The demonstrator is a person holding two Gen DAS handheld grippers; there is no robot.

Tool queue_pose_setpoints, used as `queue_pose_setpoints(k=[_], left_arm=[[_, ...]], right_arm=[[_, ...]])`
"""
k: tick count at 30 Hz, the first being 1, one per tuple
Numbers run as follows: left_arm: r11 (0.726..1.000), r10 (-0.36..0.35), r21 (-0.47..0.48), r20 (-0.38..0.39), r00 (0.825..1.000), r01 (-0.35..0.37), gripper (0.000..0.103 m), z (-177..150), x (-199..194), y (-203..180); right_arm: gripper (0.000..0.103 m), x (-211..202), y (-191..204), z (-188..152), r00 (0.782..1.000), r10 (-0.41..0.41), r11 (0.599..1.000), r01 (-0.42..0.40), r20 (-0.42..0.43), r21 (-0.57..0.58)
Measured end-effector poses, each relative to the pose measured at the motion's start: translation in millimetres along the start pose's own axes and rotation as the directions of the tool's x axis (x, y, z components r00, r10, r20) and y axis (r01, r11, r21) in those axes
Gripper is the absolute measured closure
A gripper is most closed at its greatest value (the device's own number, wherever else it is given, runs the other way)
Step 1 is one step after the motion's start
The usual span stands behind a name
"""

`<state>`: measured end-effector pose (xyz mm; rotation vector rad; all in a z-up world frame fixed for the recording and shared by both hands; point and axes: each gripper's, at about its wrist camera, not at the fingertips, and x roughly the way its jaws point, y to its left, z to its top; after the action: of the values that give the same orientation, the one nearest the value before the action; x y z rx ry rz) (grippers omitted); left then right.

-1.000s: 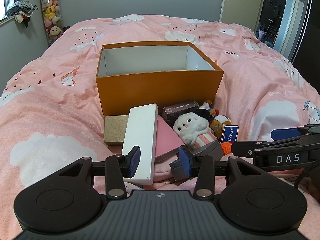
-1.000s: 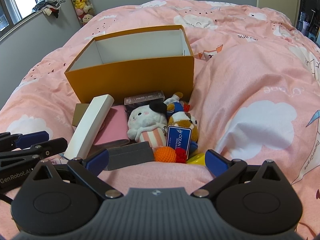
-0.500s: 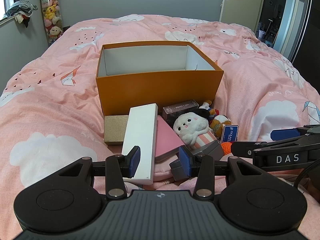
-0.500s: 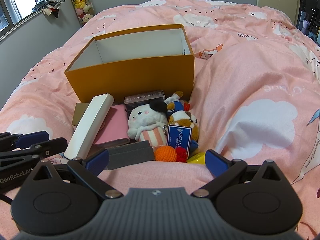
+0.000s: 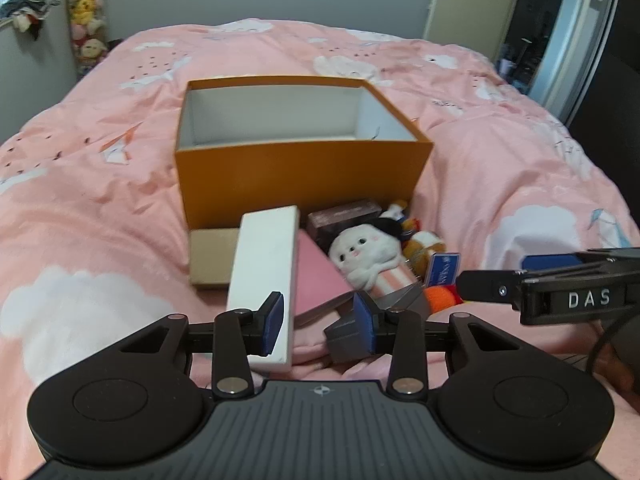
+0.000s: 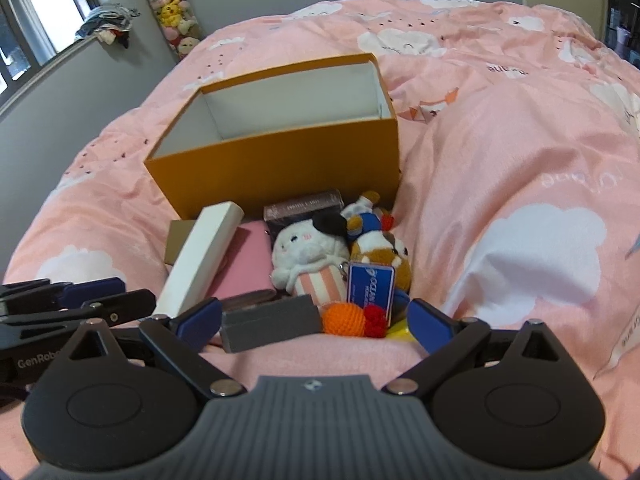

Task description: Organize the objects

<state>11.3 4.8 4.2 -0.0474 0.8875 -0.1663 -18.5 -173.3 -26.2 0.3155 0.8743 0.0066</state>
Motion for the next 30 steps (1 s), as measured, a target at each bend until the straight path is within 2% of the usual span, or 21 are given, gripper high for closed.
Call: queue_pose_setpoints(k=[4, 6, 10, 11, 12, 14, 16, 17, 20, 24, 27, 30], left_arm=[[0.994, -0.107, 0.02, -0.029, 0.994, 0.108, 0.061, 22.2, 2.1, 4.0], [0.989, -0.14, 0.048, -0.039, 0.989, 0.142, 0.061, 37.4, 7.6, 1.7], [0.983, -0.173, 0.056, -0.084, 0.981, 0.178, 0.061, 59.4, 34.9, -5.8], [0.982, -0.175, 0.056, -0.097, 0.98, 0.181, 0.061, 62.8, 43.9, -8.5], [0.98, -0.181, 0.057, -0.114, 0.977, 0.188, 0.061, 66.6, 55.5, -11.7], [0.981, -0.186, 0.034, -0.144, 0.972, 0.193, 0.062, 69.6, 71.7, -12.2], [0.98, -0.196, -0.001, -0.169, 0.966, 0.199, 0.062, 71.0, 84.2, -8.7], [0.981, -0.192, -0.013, -0.176, 0.965, 0.193, 0.062, 71.0, 87.5, -6.3], [0.99, -0.142, -0.01, -0.185, 0.972, 0.142, 0.062, 69.4, 89.6, 2.9], [1.0, -0.017, 0.021, -0.172, 0.985, 0.02, 0.062, 60.8, 81.3, 19.1], [0.998, 0.058, 0.049, -0.188, 0.981, -0.049, 0.061, 50.0, 82.2, 26.7], [0.996, 0.079, 0.067, -0.204, 0.976, -0.067, 0.058, 41.0, 88.6, 25.9]], right_arm=[[0.009, -2.4, -10.6, 18.8, 0.999, 0.051, 0.999, -0.051, 0.01, -0.008], [0.02, -0.9, -16.0, 29.9, 0.998, 0.063, 0.998, -0.062, 0.016, -0.024], [0.031, 9.0, -26.1, 53.6, 1.0, 0.005, 0.998, -0.004, 0.018, -0.066], [0.04, 12.9, -30.1, 58.3, 1.0, 0.0, 0.998, 0.001, 0.015, -0.07], [0.043, 18.0, -33.2, 61.7, 1.0, -0.008, 0.997, 0.008, 0.008, -0.071], [0.045, 27.0, -39.7, 63.7, 1.0, 0.005, 0.999, -0.005, -0.001, -0.052], [0.048, 37.3, -42.9, 61.8, 0.998, 0.058, 0.998, -0.059, -0.026, -0.037], [0.053, 41.6, -43.2, 60.3, 0.996, 0.085, 0.996, -0.086, -0.038, -0.029], [0.054, 58.7, -38.1, 56.4, 0.986, 0.138, 0.99, -0.14, -0.089, -0.02], [0.054, 79.7, -22.8, 58.8, 0.971, 0.197, 0.979, -0.203, -0.136, -0.035], [0.054, 94.2, -8.0, 64.1, 0.957, 0.235, 0.967, -0.249, -0.17, -0.063], [0.054, 108.0, 8.0, 66.7, 0.952, 0.232, 0.959, -0.258, -0.197, -0.114]])
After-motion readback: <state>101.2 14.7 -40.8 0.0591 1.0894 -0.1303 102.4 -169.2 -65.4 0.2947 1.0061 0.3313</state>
